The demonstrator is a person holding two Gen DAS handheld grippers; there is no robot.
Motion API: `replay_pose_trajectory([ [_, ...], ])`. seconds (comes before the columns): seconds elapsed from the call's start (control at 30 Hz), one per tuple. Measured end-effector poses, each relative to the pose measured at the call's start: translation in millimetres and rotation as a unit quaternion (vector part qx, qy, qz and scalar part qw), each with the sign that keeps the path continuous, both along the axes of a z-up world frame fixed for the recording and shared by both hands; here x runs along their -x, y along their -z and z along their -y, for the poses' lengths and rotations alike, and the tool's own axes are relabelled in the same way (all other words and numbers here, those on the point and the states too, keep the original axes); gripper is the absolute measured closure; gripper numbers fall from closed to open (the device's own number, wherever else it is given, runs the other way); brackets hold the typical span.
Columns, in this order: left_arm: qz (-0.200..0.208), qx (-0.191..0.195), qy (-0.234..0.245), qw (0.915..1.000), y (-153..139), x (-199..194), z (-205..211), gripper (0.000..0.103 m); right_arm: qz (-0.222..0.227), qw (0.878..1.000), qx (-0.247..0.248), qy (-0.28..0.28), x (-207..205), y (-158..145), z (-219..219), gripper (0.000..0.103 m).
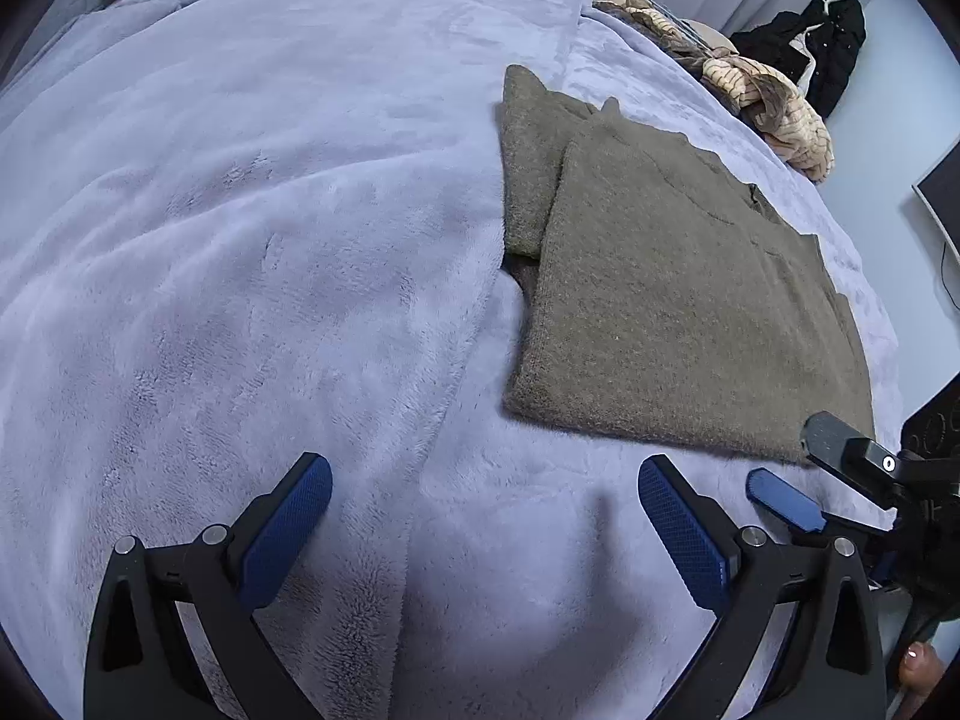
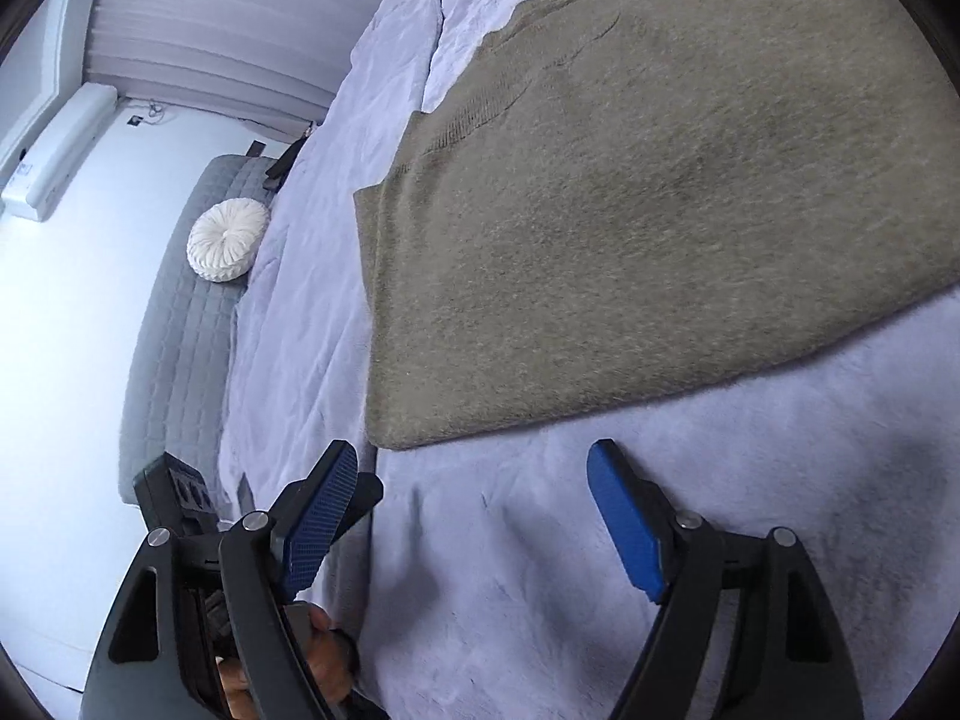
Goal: Fold small clothes
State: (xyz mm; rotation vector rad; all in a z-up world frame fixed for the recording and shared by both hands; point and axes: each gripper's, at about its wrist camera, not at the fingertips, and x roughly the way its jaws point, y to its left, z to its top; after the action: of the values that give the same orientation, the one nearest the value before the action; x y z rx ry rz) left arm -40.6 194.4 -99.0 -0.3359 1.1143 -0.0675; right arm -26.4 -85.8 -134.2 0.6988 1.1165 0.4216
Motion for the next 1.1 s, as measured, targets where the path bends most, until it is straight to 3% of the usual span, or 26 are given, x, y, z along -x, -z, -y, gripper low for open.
replay_pose_trajectory([
  [0.17,0.008,0.009,0.000,0.9999,-4.4,-1.6,-6.4,0.000,-0.010,1.000,-0.011,-0.010,-15.6,9.5,-18.0,0.021],
  [0.37,0.029,0.030,-0.002,0.9991,-14.0,-12.7,-18.7,0.000,-0.017,0.997,-0.062,0.029,-35.3,13.4,-16.7,0.020],
  [0.57,0.024,0.107,0.006,0.9940,-7.6,-27.8,-22.8,0.000,0.003,0.995,-0.094,0.039,-49.2,8.8,-21.6,0.019],
  [0.63,0.020,0.145,0.009,0.9892,-4.2,-33.2,-22.9,0.000,-0.001,0.994,-0.104,0.043,-52.0,9.8,-20.3,0.026],
  [0.67,0.018,0.164,0.011,0.9862,-2.8,-36.0,-22.6,0.000,-0.001,0.993,-0.105,0.044,-53.2,9.6,-19.0,0.050],
  [0.7,0.018,0.178,0.013,0.9838,-2.1,-38.6,-22.0,0.000,0.000,0.994,-0.104,0.041,-54.9,8.7,-18.0,0.084],
  [0.73,0.018,0.194,0.017,0.9807,-1.5,-42.5,-20.5,0.000,0.005,0.994,-0.107,0.034,-57.0,6.3,-17.6,0.094],
  [0.93,0.021,0.275,0.055,0.9595,-2.2,-75.8,-2.1,0.000,0.062,0.993,-0.103,0.009,-59.2,-26.5,-13.4,0.094],
  [1.1,0.015,0.304,0.059,0.9507,-3.0,-115.2,14.3,0.000,0.083,0.992,-0.094,-0.009,-57.0,-41.3,-13.2,0.094],
])
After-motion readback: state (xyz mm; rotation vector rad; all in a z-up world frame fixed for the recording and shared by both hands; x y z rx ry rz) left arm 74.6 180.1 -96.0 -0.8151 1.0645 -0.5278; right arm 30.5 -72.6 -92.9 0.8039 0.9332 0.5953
